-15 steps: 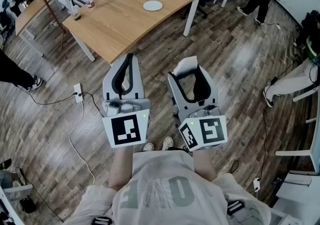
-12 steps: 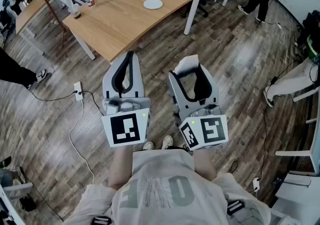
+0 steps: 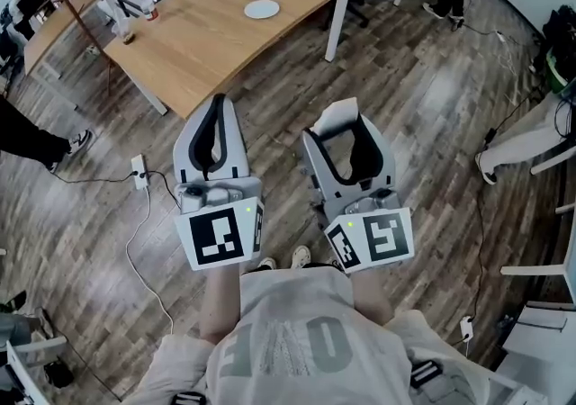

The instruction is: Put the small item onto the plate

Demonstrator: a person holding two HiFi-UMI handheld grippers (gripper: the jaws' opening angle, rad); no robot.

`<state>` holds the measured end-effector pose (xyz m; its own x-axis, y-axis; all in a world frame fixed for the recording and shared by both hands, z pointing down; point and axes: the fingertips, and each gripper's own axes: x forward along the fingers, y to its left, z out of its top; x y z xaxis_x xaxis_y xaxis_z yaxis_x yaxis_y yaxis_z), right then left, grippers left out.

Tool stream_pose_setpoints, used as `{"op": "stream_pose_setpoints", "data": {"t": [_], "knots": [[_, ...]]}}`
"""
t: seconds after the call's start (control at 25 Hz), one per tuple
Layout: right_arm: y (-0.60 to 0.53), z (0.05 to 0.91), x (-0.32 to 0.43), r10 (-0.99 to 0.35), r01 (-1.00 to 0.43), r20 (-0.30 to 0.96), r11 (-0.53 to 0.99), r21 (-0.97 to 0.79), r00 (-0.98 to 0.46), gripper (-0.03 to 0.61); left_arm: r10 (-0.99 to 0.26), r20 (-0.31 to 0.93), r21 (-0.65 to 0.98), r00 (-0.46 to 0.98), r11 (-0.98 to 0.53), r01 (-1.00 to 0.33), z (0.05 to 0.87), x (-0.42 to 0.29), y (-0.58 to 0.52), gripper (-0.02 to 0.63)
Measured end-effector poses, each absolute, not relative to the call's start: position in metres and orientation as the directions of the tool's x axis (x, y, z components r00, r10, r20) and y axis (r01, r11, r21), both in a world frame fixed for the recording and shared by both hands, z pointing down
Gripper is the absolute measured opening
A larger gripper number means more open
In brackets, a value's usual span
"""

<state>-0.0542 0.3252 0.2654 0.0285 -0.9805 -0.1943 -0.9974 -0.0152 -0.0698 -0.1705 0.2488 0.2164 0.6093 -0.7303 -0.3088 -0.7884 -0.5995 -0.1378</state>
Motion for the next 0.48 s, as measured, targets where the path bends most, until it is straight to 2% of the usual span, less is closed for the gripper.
{"op": "stream_pose_setpoints", "data": {"t": [0.48], "knots": [[0.339,0.285,0.005,-0.981,-0.992,-0.182,-0.049,-0.113,0.069,0.304,-0.792,-0.310,-0.154,0.526,-0.504,-0.850,0.220,-0.164,0.237,0.009]]}}
